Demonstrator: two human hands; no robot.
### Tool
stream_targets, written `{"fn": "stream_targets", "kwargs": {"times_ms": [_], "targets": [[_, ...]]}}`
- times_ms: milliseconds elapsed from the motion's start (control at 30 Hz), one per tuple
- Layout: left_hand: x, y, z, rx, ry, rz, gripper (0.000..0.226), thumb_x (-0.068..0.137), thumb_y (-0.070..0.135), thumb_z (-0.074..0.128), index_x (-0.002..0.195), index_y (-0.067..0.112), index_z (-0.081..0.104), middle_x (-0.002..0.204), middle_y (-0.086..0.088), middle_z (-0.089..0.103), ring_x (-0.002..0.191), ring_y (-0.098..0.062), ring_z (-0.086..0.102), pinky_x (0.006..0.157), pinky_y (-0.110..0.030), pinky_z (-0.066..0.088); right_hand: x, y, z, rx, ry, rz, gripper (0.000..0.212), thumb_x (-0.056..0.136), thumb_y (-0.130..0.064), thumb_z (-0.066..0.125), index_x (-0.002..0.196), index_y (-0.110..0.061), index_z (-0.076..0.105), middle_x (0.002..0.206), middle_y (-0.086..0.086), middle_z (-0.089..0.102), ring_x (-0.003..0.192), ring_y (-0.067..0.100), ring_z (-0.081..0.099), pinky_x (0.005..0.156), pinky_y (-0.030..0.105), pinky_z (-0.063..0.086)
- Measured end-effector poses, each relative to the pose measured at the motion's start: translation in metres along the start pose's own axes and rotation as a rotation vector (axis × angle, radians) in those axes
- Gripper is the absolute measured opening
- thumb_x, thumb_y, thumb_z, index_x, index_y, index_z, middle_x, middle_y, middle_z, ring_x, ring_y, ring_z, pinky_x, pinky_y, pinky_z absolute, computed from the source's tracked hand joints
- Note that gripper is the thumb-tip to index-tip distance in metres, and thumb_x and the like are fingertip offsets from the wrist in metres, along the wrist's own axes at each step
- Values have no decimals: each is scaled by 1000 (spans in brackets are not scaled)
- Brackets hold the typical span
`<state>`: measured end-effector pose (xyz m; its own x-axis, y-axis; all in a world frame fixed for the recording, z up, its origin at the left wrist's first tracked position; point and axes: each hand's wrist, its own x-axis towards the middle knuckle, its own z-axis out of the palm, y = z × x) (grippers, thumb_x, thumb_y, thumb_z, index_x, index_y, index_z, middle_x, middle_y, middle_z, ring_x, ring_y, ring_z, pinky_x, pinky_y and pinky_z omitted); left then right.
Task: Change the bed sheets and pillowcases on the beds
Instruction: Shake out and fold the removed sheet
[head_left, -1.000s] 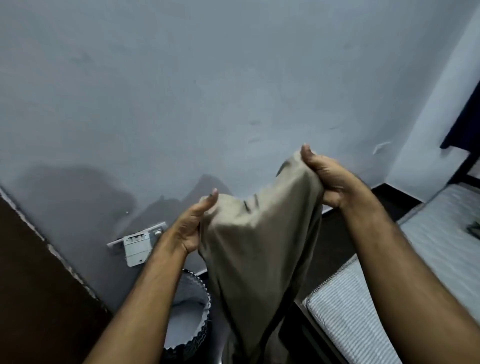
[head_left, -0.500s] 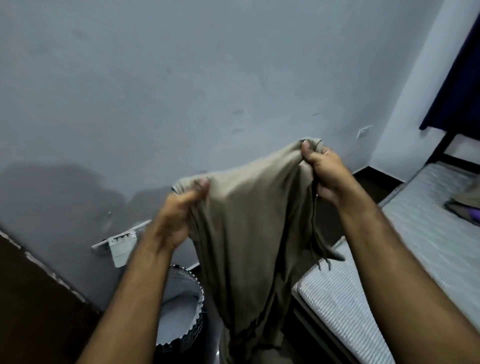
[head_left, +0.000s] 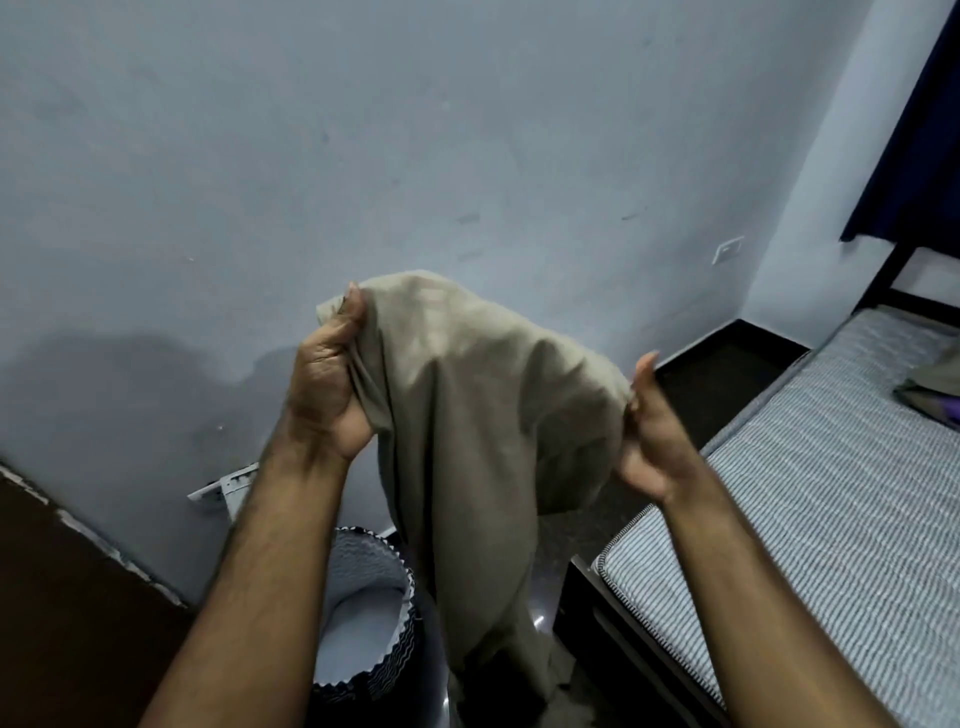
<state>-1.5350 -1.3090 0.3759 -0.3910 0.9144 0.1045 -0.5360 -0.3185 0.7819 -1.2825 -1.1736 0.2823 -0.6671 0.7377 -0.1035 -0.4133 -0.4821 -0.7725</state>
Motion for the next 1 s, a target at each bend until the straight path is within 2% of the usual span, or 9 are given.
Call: {"fn": "stream_targets", "kwargs": {"times_ms": [67, 200, 333, 467, 600, 700, 833, 933, 1000], "targets": [[1, -6, 5, -21, -14, 1, 45, 97, 35, 52, 123, 1, 67, 119, -16, 71, 119, -29, 65, 105, -43, 51, -8, 31, 4, -188, -72, 59, 84, 81, -63, 61, 143, -8, 50, 138, 18, 60, 129, 31, 57, 102, 45, 51], [-1, -9, 6, 12, -41, 22, 39, 102, 35, 49, 113, 5, 72, 111, -14, 74, 111, -27, 69, 96, -41, 55, -6, 46, 18, -313, 79, -74, 35, 99, -25, 58, 128, -6, 64, 124, 19, 68, 119, 34, 64, 101, 46, 51], [-2, -11, -19, 386, 62, 155, 30, 95, 33, 66, 114, 10, 69, 101, -4, 77, 90, -15, 72, 77, -30, 59, 1, 3, 29, -287, 245, -299, 23, 104, -18, 50, 113, -8, 69, 101, 9, 76, 91, 17, 72, 83, 33, 59], [-33, -66, -42, 536, 66, -151, 90, 48, 57, 95, 118, 7, 68, 110, -4, 76, 101, -21, 71, 81, -31, 60, 3, -21, 46, -168, 267, -381, 21, 104, -24, 50, 112, -11, 65, 106, 10, 75, 102, 22, 70, 93, 39, 57], [-48, -104, -26, 459, 61, -117, 22, 87, 1, 71, 109, 5, 74, 109, -14, 75, 96, -19, 72, 79, -29, 58, 4, -15, 35, -377, 400, -351, 27, 104, -35, 52, 104, -12, 67, 102, 13, 74, 96, 25, 71, 100, 56, 51], [-32, -77, -16, 259, 95, -47, 21, 93, 1, 59, 109, -2, 73, 99, -14, 77, 86, -19, 73, 76, -28, 59, -8, -7, 28, -386, 280, -262, 45, 97, -53, 54, 112, -12, 67, 109, 7, 75, 103, 25, 72, 95, 48, 56], [-27, -54, -12, 149, 25, -134, 34, 97, 23, 58, 118, -2, 67, 101, -16, 75, 89, -23, 73, 75, -32, 60, -29, 2, 18, -662, -138, -15, 50, 89, -41, 70, 128, -12, 59, 113, -3, 74, 105, 13, 70, 79, 29, 57], [-37, -56, -18, 206, -82, -122, 36, 98, 22, 57, 126, 0, 64, 116, -24, 69, 102, -29, 69, 88, -38, 57, -36, 10, 4, -916, -306, 231, 39, 74, -20, 88, 106, -10, 68, 96, -3, 76, 93, 8, 70, 74, 22, 56], [-47, -65, -33, 353, -151, -180, 39, 90, 14, 67, 129, 9, 63, 122, -18, 69, 108, -25, 68, 90, -36, 57, -33, 15, -2, -1218, -147, 228, 22, 78, -22, 87, 76, -15, 66, 68, -12, 67, 71, 3, 62, 59, 20, 48]]}}
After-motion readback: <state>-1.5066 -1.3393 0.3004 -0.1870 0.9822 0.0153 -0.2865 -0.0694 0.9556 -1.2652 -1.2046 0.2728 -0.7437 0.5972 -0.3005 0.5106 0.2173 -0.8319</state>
